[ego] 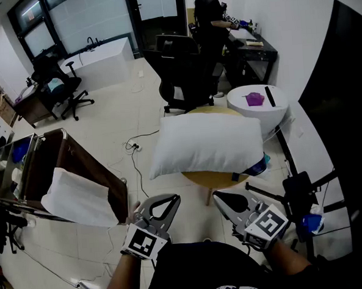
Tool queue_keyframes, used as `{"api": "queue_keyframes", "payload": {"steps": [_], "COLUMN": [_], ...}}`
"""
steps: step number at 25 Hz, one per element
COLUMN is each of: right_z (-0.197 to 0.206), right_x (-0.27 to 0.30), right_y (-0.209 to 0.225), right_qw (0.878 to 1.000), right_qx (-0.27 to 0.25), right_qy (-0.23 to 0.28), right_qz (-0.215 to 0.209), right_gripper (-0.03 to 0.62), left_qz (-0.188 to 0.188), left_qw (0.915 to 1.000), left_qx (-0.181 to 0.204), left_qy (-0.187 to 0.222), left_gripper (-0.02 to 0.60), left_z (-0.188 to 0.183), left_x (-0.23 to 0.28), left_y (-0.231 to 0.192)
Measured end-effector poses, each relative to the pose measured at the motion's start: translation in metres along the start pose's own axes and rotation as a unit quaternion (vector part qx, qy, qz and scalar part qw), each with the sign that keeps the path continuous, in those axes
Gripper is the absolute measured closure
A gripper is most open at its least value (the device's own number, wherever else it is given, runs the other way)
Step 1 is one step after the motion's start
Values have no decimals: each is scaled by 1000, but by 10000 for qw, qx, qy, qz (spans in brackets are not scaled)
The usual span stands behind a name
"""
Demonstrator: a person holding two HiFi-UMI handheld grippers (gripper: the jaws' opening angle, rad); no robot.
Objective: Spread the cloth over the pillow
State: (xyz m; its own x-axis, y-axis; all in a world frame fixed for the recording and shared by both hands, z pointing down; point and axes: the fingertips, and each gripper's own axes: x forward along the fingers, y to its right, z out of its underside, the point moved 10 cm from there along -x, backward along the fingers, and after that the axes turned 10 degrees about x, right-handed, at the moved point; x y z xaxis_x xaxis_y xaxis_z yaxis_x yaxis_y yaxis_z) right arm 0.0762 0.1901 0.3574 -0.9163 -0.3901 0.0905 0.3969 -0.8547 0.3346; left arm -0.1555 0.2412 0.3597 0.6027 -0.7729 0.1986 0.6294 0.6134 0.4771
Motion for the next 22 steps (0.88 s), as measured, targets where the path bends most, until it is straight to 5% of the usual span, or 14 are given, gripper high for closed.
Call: {"api": "queue_keyframes", "payload": {"steps": [18, 22], "right_z": [-12, -7], "right_x": [155, 204], "right_y": [-48, -58], "right_qw": [9974, 9952], "right_qx": [-316, -450], "right_qy": [-270, -433], "right_qz": [-584, -753], "right_gripper": [586, 580], "left_qz": [-687, -955], "left_qw": [9965, 9889], "left_qx": [136, 271], "left_qy": [-456, -1106], "left_gripper": [581, 581], "left_z": [74, 108], "left_x": [-108, -155], "left_y": [-114, -151]}}
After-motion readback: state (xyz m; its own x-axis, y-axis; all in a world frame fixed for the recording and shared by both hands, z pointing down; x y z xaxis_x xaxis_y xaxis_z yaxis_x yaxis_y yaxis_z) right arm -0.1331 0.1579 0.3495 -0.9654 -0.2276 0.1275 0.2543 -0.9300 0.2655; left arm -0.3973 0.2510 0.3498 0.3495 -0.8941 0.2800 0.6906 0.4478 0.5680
